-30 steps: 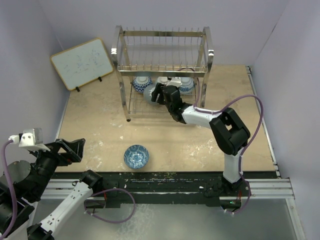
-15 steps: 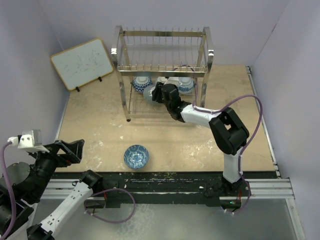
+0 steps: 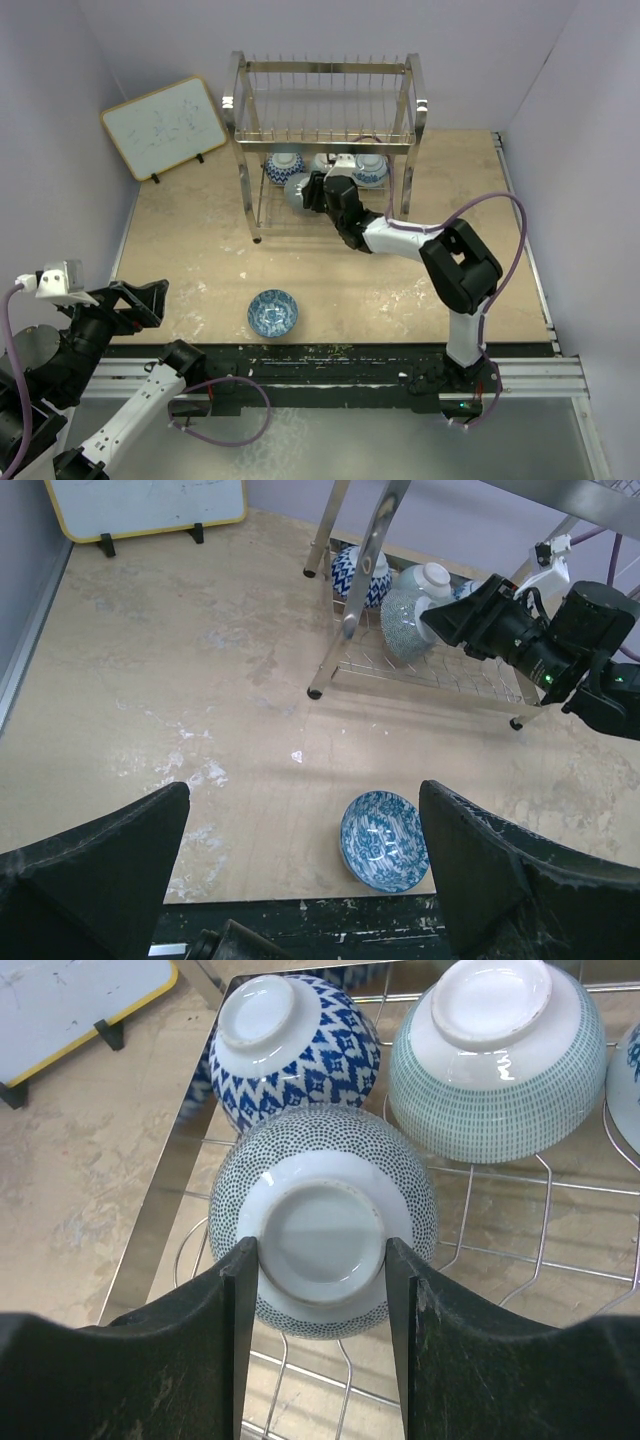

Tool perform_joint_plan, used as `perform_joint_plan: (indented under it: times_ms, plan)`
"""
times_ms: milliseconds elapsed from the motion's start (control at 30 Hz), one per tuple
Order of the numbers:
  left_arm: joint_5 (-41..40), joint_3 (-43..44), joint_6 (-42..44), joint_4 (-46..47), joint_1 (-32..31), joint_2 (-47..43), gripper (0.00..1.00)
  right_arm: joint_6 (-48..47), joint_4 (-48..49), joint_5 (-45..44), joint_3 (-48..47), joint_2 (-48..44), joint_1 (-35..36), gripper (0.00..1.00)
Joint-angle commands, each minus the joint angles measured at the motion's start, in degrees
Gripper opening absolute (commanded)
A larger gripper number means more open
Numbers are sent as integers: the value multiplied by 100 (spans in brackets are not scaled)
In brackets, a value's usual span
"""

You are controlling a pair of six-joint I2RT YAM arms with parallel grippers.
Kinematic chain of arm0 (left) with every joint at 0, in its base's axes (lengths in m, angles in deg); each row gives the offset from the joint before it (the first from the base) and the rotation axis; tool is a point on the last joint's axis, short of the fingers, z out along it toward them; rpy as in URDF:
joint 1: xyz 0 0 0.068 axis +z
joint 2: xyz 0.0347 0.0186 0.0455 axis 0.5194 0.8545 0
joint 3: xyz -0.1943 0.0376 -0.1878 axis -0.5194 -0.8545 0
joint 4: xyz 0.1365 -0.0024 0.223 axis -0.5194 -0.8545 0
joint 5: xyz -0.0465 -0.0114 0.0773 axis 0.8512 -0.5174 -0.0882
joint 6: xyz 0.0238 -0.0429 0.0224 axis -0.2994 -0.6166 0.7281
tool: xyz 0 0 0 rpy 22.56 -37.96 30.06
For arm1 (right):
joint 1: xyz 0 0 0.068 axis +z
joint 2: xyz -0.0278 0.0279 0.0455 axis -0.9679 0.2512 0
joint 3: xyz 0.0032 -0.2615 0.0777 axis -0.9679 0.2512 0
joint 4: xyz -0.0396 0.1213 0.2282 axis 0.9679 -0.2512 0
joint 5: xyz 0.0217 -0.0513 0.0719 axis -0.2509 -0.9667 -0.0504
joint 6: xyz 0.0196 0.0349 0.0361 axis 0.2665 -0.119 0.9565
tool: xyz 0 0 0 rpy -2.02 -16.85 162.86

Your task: Load the bowls into the dish rack

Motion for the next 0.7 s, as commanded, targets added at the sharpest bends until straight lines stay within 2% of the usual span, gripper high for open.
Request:
perform_joint_plan:
  times_ms: [0, 200, 467, 667]
  plan:
    - [-84, -27, -63, 81, 0, -71, 99, -224, 362, -3, 164, -527, 42, 34]
    - [-79, -61, -80, 86, -5, -96, 99, -226, 547, -166, 412, -800, 47, 34]
    - [-74, -75, -64, 102, -10, -80, 99, -225, 1310, -361, 895, -1255, 55, 33]
    - [-73, -79, -67, 103, -10, -98, 99, -130, 659, -935, 591, -1299, 48, 33]
